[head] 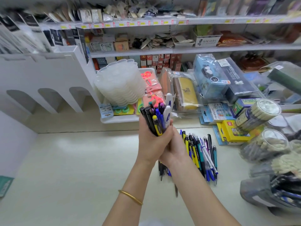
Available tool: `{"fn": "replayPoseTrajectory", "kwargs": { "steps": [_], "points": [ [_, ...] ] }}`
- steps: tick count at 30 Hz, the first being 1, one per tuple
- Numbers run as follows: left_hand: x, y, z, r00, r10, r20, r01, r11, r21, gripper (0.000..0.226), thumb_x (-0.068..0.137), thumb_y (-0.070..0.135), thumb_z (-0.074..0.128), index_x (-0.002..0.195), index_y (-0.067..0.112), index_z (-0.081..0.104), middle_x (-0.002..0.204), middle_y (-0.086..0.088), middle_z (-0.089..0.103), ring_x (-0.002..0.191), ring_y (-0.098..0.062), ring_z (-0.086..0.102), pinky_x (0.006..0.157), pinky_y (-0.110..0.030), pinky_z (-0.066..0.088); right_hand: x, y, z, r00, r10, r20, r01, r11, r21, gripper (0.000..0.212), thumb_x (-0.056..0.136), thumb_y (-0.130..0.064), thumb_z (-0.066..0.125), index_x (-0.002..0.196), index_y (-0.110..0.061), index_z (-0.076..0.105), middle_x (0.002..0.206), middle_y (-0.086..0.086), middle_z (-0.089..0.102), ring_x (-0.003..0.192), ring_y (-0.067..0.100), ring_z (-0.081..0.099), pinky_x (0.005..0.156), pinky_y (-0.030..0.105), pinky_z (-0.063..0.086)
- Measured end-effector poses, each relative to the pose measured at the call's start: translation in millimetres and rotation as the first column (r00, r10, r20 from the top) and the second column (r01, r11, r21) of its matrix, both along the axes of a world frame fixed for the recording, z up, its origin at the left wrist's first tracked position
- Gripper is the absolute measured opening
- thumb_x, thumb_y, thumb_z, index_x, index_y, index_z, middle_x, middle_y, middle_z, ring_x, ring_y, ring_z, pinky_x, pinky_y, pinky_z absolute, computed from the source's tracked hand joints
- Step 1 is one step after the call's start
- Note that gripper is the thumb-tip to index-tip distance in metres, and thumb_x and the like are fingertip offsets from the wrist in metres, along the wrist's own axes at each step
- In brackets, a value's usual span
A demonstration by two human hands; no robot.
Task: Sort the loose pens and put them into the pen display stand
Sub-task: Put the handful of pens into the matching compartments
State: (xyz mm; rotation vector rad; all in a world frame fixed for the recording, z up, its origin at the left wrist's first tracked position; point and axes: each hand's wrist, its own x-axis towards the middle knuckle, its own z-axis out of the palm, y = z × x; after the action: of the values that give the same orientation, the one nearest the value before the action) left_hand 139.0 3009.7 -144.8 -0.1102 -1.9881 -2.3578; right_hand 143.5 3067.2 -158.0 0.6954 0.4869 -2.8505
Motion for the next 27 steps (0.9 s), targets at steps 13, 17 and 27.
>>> {"fn": "replayPoseTrajectory", "kwargs": {
  "steps": [13,17,27],
  "points": [
    [33,16,-1,0.994,-0.093,0.059,0.096,0.995,-0.039,0.059,0.059,0.016,0.077,0.115,0.004,0.062,0.102,-0.004,0.073,0.099,-0.015,0.069,0.09,-0.032,0.055,32,18,12,0.985,-0.127,-0.116,0.124,0.992,-0.033,0.035,0.093,-0.016,0.041,0.08,-0.011,0.074,0.078,0.008,0.072,0.071,0.019,0.072,0.057,0.026,0.057],
    [46,12,-1,0.995,-0.042,0.092,0.047,0.997,-0.055,0.054,0.062,0.016,0.078,0.114,0.008,0.062,0.104,-0.002,0.073,0.101,-0.014,0.068,0.089,-0.029,0.052,43,7,10,0.985,-0.128,-0.117,0.123,0.991,-0.051,0.036,0.093,-0.023,0.051,0.072,-0.009,0.077,0.076,0.008,0.073,0.068,0.017,0.072,0.054,0.025,0.057],
    [72,-64,1,0.944,0.237,0.23,-0.243,0.97,-0.003,0.031,0.073,0.009,0.074,0.094,0.029,0.066,0.084,0.005,0.073,0.085,-0.013,0.07,0.079,-0.029,0.055,65,-63,-6,0.965,0.235,0.118,-0.251,0.958,0.142,0.036,0.097,-0.033,0.048,0.122,-0.013,0.065,0.115,0.008,0.069,0.109,0.019,0.064,0.095,0.032,0.049]
  ]
}}
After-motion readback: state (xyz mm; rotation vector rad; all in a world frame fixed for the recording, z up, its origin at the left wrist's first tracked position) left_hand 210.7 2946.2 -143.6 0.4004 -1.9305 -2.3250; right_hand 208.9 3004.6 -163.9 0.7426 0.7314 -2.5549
